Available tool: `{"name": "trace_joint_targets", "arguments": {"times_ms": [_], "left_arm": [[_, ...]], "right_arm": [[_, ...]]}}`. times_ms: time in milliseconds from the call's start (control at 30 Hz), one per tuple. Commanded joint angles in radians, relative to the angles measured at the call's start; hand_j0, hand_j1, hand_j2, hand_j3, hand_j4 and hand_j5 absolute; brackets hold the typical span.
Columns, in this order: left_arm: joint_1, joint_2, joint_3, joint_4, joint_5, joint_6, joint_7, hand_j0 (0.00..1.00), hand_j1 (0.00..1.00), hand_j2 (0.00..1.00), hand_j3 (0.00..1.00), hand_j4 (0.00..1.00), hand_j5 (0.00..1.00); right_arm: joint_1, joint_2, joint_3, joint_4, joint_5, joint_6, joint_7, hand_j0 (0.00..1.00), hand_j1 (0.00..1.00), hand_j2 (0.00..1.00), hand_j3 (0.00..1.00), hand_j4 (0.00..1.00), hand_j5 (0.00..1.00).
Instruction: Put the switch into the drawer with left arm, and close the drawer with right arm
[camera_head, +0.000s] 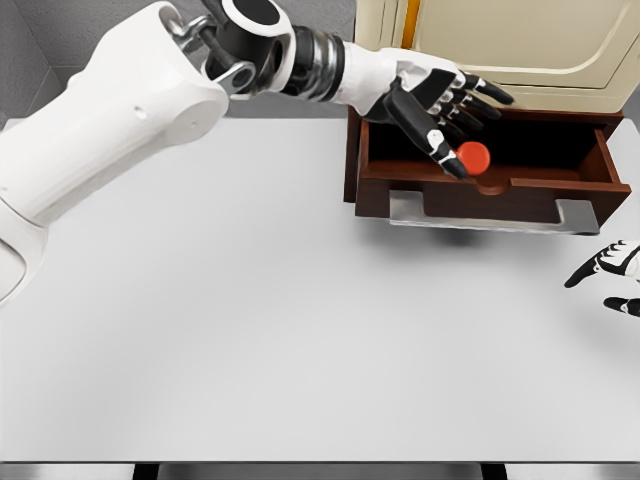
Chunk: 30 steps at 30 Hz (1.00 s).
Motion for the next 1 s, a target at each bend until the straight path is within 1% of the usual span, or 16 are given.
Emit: {"name": "trace_joint_targets", "arguments": {"times_ms": [0,33,67,267,333,367,400,433,567,667,967], "left_arm": [[0.0,0.02,0.01,0.095,-0.006,-0.014,-0.068,1.0,1.0,1.0,1.0,1.0,1.0],[0.0,0.017,0.01,0.145,-0.015,-0.043,-0.1,1.0,1.0,1.0,1.0,1.0,1.0],[0.003,0.016,0.01,0.155,-0.034,-0.046,-0.102,1.0,1.0,1.0,1.0,1.0,1.0],[0.006,0.011,0.008,0.146,-0.034,-0.046,-0.102,1.0,1.0,1.0,1.0,1.0,1.0],[0.011,0.02,0.002,0.057,-0.032,-0.043,-0.102,1.0,1.0,1.0,1.0,1.0,1.0],[0.011,0.055,0.002,-0.035,-0.002,-0.034,-0.102,1.0,1.0,1.0,1.0,1.0,1.0],[0.011,0.083,0.002,-0.103,0.063,-0.023,-0.102,1.0,1.0,1.0,1.0,1.0,1.0],[0.011,0.092,0.001,-0.129,0.069,-0.011,-0.102,1.0,1.0,1.0,1.0,1.0,1.0],[0.017,0.099,-0.008,-0.111,0.061,-0.011,-0.102,1.0,1.0,1.0,1.0,1.0,1.0],[0.032,0.085,-0.01,-0.051,0.041,-0.02,-0.102,1.0,1.0,1.0,1.0,1.0,1.0],[0.034,0.063,-0.008,-0.051,0.046,-0.02,-0.102,1.0,1.0,1.0,1.0,1.0,1.0]], "right_arm": [[0.0,-0.001,0.0,0.0,-0.007,0.003,0.0,0.65,0.65,0.65,0.65,0.65,0.65],[0.0,-0.001,0.0,0.0,-0.007,0.003,0.0,0.65,0.65,0.65,0.65,0.65,0.65],[0.0,-0.001,0.002,0.0,-0.007,0.003,0.0,0.65,0.65,0.65,0.65,0.65,0.65],[0.0,-0.001,0.002,0.0,-0.006,0.003,0.0,0.65,0.65,0.65,0.65,0.65,0.65],[0.002,0.0,0.003,0.0,-0.006,0.003,0.0,0.65,0.65,0.65,0.65,0.65,0.65],[0.0,0.0,0.015,0.001,-0.006,0.003,0.0,0.65,0.65,0.65,0.65,0.65,0.65],[0.0,0.0,0.015,0.001,-0.006,0.003,0.0,0.65,0.65,0.65,0.65,0.65,0.65],[0.0,0.0,0.015,0.0,-0.006,0.003,0.0,0.65,0.65,0.65,0.65,0.65,0.65],[0.0,0.0,0.019,0.0,-0.006,0.003,0.0,0.65,0.65,0.65,0.65,0.65,0.65],[0.0,0.0,0.019,0.0,-0.006,0.003,0.0,0.65,0.65,0.65,0.65,0.65,0.65],[0.0,0.0,0.019,0.0,-0.006,0.003,0.0,0.65,0.65,0.65,0.65,0.65,0.65]]}}
